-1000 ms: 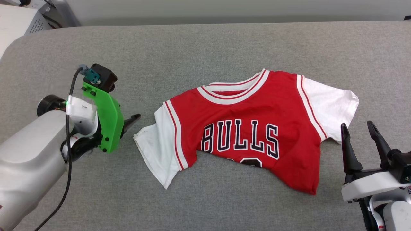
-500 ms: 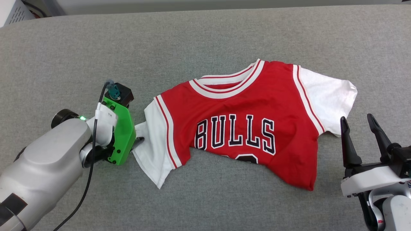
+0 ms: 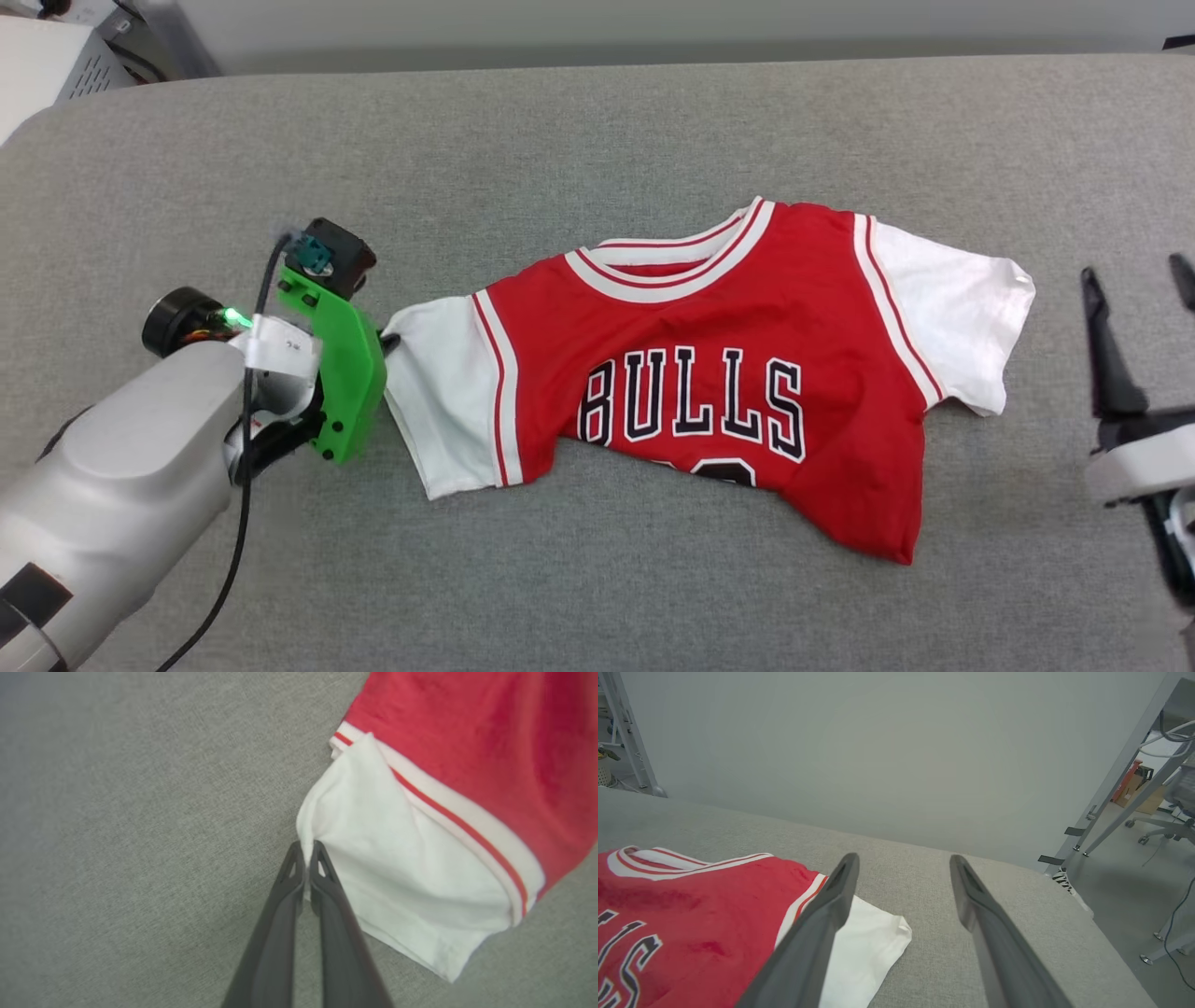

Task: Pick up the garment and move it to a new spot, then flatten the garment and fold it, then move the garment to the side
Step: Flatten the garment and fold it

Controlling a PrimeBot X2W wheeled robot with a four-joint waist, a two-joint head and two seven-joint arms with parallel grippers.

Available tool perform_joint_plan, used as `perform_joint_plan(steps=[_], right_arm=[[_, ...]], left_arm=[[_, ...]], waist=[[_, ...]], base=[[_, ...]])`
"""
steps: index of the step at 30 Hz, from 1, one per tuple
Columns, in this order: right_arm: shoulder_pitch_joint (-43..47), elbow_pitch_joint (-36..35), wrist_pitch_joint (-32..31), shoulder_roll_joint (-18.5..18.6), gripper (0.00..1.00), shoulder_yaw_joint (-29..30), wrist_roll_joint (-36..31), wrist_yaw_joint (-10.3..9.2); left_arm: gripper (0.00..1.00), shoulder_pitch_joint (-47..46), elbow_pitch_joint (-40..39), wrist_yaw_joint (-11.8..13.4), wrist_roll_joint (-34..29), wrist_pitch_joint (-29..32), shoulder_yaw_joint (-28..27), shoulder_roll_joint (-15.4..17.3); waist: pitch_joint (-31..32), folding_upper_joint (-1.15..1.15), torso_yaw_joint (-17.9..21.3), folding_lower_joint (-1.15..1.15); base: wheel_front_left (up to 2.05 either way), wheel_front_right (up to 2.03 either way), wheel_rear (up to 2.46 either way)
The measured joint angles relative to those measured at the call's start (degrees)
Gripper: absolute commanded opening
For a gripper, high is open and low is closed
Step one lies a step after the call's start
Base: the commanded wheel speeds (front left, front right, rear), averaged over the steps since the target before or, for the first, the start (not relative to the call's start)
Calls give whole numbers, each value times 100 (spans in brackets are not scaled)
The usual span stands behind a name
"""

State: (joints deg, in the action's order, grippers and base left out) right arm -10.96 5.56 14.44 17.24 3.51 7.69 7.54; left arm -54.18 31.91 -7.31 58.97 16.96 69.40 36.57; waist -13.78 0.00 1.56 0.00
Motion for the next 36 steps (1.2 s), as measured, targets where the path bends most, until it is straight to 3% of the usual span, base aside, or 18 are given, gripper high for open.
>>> perform_joint_plan(steps=[3,6,9,18,21,25,36], right_arm=[[-362,-59,-132,433,100,26,102,0],[-710,-46,-662,927,100,-107,401,0],[-1033,-44,-1560,1456,100,-388,867,0],[-1778,549,-4364,2496,100,-1424,2892,0],[-2037,787,-4946,2616,100,-1777,3318,0],[-2453,1141,-5283,2652,100,-2186,3455,0],[-3036,2061,-5412,2519,100,-3230,3585,-9]], left_arm=[[0,-10,-143,38,-3,-336,-157,105],[0,-16,-314,142,-16,-563,-282,204],[0,-18,-522,252,-18,-711,-355,288],[0,-19,-1029,505,-44,-920,-477,335],[0,-34,-1122,550,-55,-981,-503,335],[0,-177,-1240,613,-88,-1043,-544,331],[0,-411,-1359,661,-254,-1148,-636,269]], waist=[[63,0,-44,0],[81,0,-95,0],[41,0,-152,0],[-246,0,-318,1],[-377,0,-380,1],[-570,0,-463,1],[-1054,0,-683,1]], base=[[0,0,0],[0,0,0],[0,0,0],[0,0,0],[0,0,0],[0,0,0],[0,0,0]])
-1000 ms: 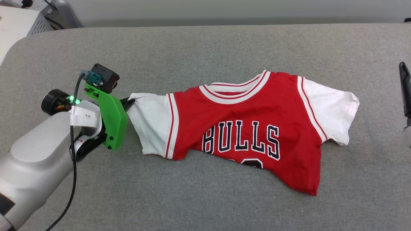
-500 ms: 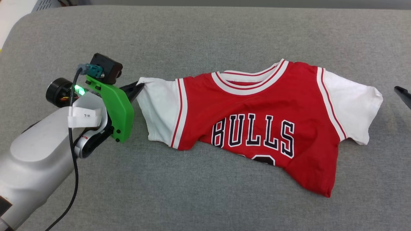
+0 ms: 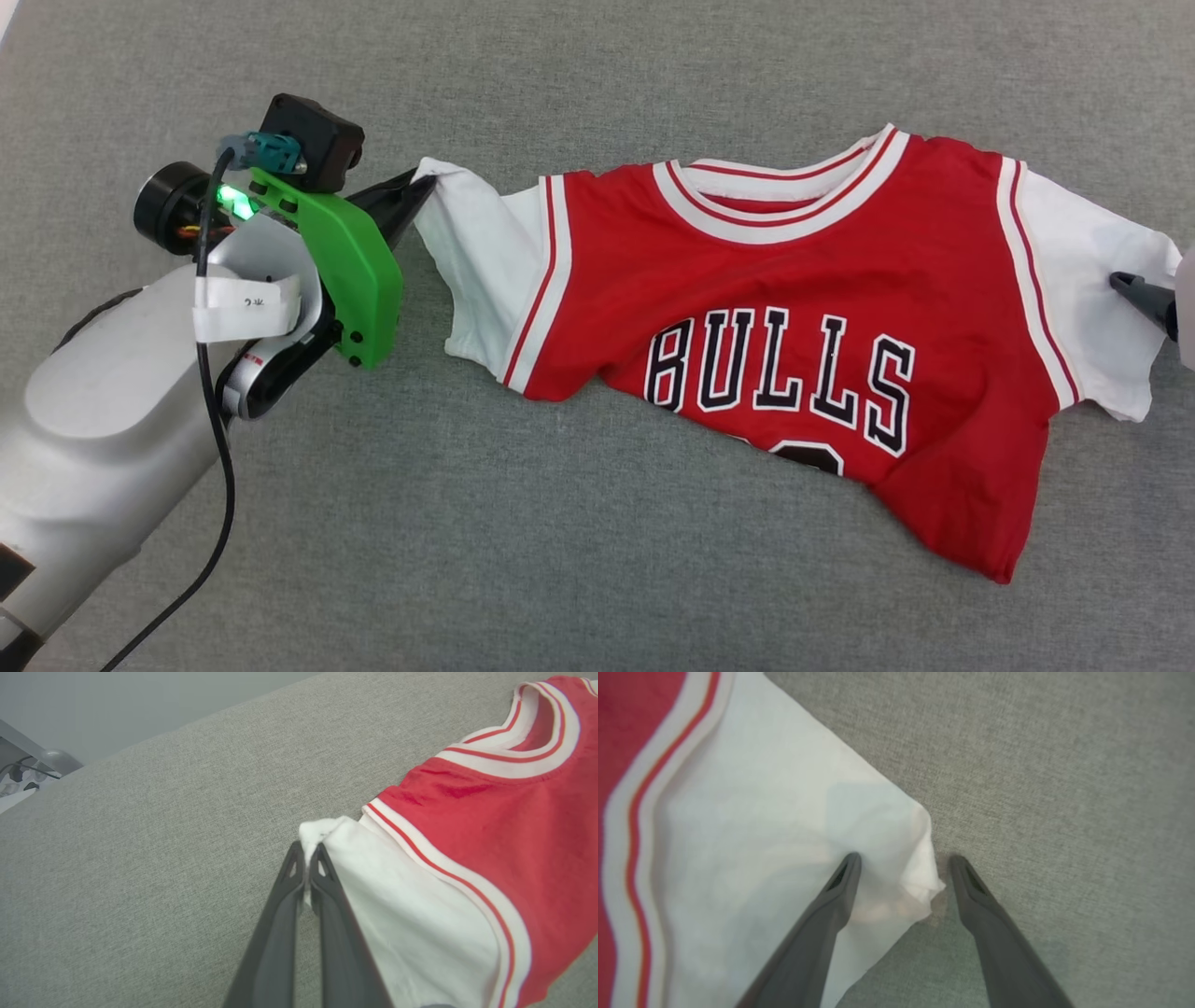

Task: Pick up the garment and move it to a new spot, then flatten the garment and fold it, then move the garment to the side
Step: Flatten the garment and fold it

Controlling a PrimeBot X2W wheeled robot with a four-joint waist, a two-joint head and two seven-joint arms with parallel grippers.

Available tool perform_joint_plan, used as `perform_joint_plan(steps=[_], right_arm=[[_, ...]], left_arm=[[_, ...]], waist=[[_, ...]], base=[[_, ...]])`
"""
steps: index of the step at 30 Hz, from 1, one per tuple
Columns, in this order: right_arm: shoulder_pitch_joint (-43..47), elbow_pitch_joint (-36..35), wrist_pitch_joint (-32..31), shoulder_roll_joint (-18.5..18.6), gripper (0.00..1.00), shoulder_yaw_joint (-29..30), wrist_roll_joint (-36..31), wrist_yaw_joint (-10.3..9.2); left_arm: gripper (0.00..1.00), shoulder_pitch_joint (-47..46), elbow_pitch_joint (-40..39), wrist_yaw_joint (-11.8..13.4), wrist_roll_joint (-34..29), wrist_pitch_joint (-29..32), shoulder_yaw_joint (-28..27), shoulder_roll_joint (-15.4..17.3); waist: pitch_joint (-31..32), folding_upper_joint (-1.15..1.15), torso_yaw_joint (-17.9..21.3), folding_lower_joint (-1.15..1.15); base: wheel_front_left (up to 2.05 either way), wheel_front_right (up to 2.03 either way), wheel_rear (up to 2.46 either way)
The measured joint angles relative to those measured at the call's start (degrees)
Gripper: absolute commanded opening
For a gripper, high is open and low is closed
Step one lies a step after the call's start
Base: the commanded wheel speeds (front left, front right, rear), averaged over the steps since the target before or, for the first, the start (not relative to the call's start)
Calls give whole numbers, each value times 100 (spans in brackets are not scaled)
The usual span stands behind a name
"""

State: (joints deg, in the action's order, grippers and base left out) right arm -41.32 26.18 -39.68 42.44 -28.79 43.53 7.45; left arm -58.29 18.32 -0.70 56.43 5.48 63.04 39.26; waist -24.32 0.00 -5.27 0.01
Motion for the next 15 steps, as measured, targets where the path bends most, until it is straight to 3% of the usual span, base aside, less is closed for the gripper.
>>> perform_joint_plan(steps=[4,5,6,7,15], right_arm=[[-12,178,42,59,100,-131,169,0],[-21,209,88,65,42,-153,202,0],[-32,238,185,75,26,-180,225,0],[-39,263,289,63,0,-229,243,1],[-76,363,1730,54,0,-279,200,8]], left_arm=[[0,1,84,0,1,-45,2,-36],[0,1,110,-1,1,-59,2,-37],[0,1,144,-1,1,-82,1,-35],[0,2,169,-4,2,-91,1,-35],[0,7,269,-3,-13,-338,-33,30]], waist=[[-16,0,-44,0],[-2,0,-42,0],[20,0,-35,0],[51,0,-23,0],[419,0,79,0]], base=[[0,0,0],[0,0,0],[0,0,0],[0,0,0],[0,0,0]])
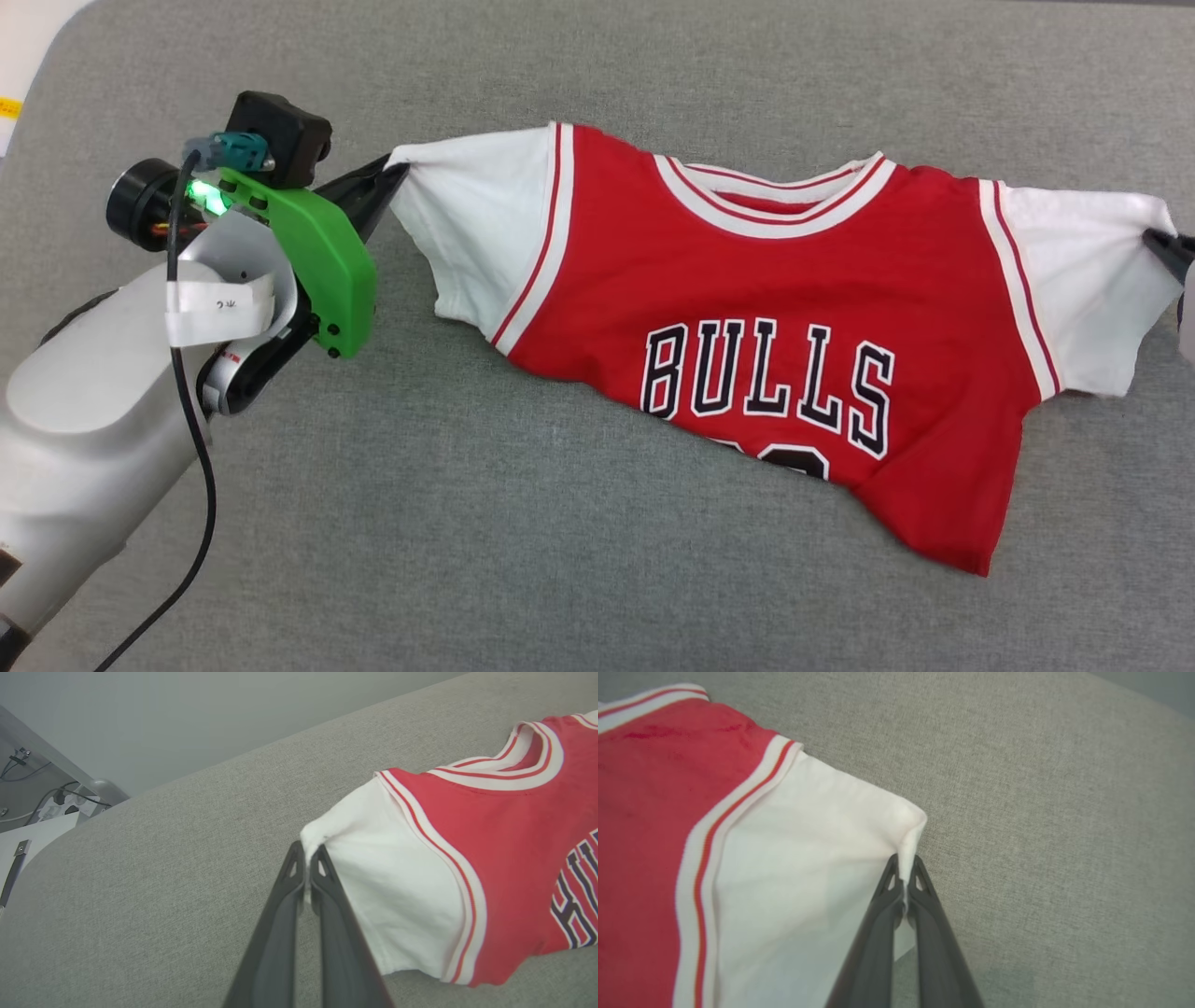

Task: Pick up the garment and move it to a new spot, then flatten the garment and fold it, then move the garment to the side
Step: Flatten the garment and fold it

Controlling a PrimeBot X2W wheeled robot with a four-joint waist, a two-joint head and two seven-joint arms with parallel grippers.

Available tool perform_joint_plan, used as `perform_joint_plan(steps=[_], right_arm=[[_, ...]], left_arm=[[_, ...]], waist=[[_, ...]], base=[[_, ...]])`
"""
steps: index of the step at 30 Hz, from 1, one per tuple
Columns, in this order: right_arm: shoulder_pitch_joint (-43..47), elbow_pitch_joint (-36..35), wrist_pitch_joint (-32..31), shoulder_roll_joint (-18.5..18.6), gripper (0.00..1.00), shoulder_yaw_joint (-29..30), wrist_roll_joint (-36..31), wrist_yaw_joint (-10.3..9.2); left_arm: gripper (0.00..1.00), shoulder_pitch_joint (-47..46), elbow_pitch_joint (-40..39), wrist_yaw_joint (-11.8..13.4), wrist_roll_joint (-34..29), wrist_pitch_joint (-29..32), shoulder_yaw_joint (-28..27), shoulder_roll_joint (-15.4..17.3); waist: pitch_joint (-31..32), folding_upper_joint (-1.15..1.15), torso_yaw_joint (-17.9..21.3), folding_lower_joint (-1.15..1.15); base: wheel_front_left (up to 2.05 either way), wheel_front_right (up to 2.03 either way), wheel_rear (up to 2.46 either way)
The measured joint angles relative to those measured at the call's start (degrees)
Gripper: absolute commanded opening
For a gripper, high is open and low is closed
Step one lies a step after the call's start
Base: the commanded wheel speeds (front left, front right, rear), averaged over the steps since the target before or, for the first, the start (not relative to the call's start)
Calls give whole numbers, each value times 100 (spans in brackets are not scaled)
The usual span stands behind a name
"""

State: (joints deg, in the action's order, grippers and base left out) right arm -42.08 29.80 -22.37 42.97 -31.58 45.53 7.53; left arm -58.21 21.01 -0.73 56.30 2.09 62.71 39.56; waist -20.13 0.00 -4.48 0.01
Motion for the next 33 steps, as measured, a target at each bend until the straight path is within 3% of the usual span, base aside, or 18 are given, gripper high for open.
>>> perform_joint_plan(steps=[9,18,25,33], right_arm=[[-154,-464,1228,174,0,428,-122,0],[-235,-1226,1488,286,0,1099,-447,0],[-606,-1646,1165,219,0,1361,-539,0],[-1920,-1481,784,-82,0,1357,-717,0]], left_arm=[[0,-49,-477,265,-226,-402,-170,227],[0,-701,-1065,488,-542,-508,-398,309],[0,-1441,-823,428,-750,-563,-535,-131],[0,-2734,237,59,-1109,-583,-619,-544]], waist=[[619,0,86,0],[1124,0,154,-1],[1201,0,253,-1],[678,0,343,-1]], base=[[0,0,0],[0,0,0],[0,0,0],[0,0,0]])
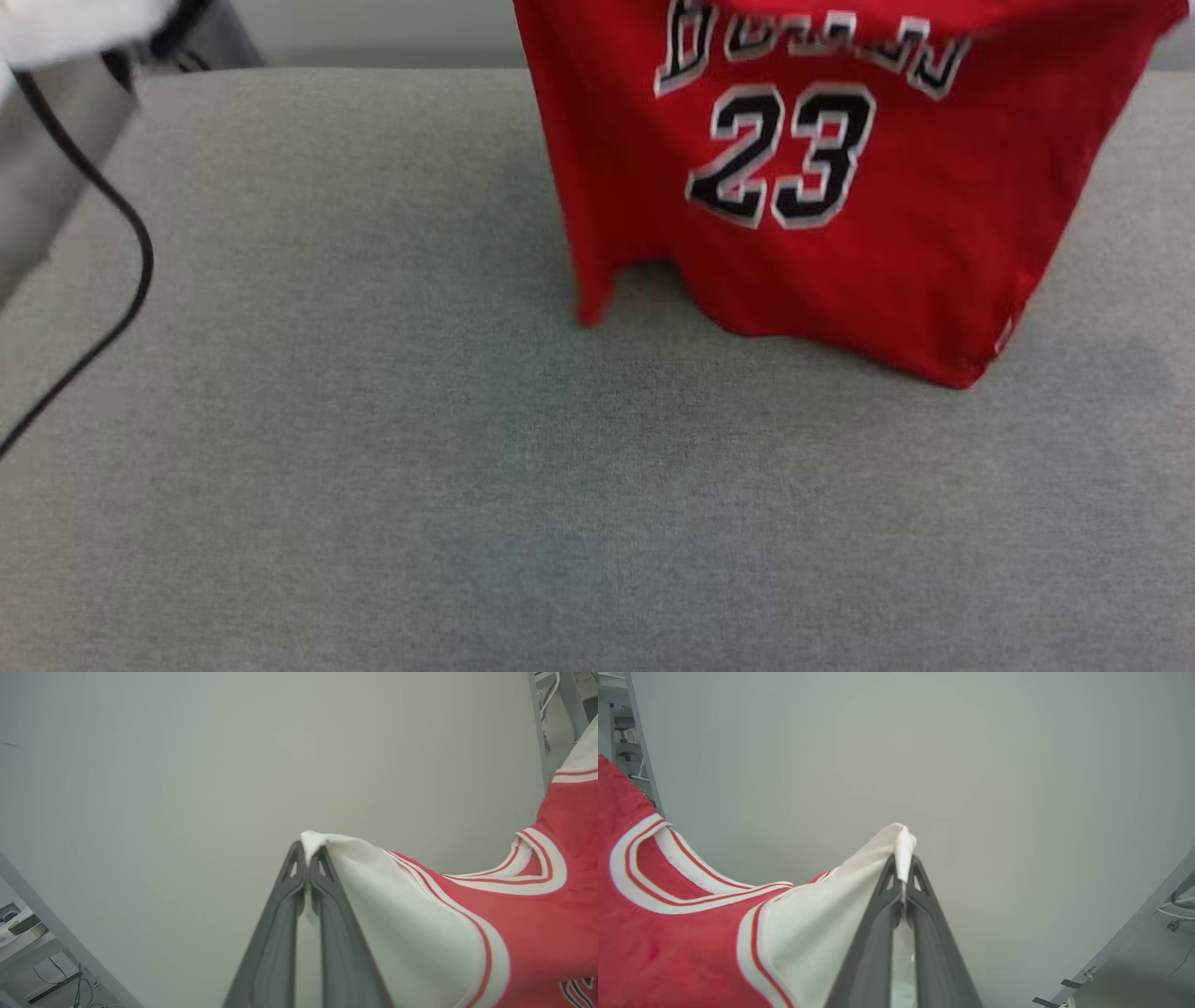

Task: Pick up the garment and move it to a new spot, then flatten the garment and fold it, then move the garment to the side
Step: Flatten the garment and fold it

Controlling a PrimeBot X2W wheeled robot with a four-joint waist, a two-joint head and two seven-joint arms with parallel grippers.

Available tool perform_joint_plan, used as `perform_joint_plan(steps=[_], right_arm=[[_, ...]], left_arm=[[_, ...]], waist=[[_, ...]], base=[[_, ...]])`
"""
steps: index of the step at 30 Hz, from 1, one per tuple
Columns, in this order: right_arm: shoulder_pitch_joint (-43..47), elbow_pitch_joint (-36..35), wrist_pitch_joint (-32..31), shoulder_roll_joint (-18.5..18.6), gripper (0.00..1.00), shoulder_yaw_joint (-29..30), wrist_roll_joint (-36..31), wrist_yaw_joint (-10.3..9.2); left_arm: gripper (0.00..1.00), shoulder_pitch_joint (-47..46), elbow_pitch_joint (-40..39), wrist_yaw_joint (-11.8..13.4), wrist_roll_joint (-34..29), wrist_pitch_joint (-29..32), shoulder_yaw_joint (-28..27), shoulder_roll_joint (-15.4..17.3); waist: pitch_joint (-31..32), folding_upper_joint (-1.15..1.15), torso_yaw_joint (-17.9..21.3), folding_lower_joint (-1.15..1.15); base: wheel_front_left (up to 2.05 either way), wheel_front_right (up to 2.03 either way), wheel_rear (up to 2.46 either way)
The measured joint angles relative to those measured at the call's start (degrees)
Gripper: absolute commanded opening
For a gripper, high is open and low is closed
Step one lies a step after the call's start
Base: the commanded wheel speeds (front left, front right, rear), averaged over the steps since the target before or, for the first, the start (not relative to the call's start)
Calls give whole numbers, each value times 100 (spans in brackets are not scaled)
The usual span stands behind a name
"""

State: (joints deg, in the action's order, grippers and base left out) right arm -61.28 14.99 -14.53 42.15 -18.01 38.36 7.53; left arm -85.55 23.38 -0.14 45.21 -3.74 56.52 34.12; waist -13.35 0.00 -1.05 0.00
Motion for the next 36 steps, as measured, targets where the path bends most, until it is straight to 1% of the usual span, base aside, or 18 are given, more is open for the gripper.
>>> perform_joint_plan(steps=[5,9,11,14,20,24,27,31,36], right_arm=[[-1127,600,-13,-142,0,-56,-231,0],[-2183,1118,277,-271,0,-221,-557,0],[-2669,1326,441,-331,0,-337,-677,0],[-3370,1731,731,-515,0,-466,-835,0],[-4220,2416,1047,-829,0,-804,-943,0],[-4336,2774,1223,-978,0,-1182,-939,0],[-4268,3009,1414,-1092,0,-1454,-857,0],[-3883,3296,1742,-1202,0,-1715,-628,0],[-3175,3460,2208,-1338,0,-2064,-314,0]], left_arm=[[0,-1002,724,-129,-227,-147,-136,-250],[0,-1776,1272,-237,-431,-334,-237,-437],[0,-2059,1412,-237,-477,-425,-289,-527],[0,-2430,1530,-204,-513,-513,-361,-645],[0,-2700,1674,-157,-538,-541,-466,-683],[0,-2632,1719,-165,-538,-642,-449,-647],[0,-2382,1800,-177,-515,-704,-390,-637],[0,-1884,1869,-248,-378,-825,-348,-615],[0,-1192,1866,-312,-291,-995,-337,-516]], waist=[[-466,0,61,0],[-866,0,107,0],[-1046,0,126,0],[-1303,0,159,0],[-1652,0,214,1],[-1837,0,242,1],[-1960,0,259,2],[-2038,0,275,2],[-1922,0,268,1]], base=[[0,0,0],[0,0,0],[0,0,0],[0,0,0],[0,0,0],[0,0,0],[0,0,0],[0,0,0],[0,0,0]])
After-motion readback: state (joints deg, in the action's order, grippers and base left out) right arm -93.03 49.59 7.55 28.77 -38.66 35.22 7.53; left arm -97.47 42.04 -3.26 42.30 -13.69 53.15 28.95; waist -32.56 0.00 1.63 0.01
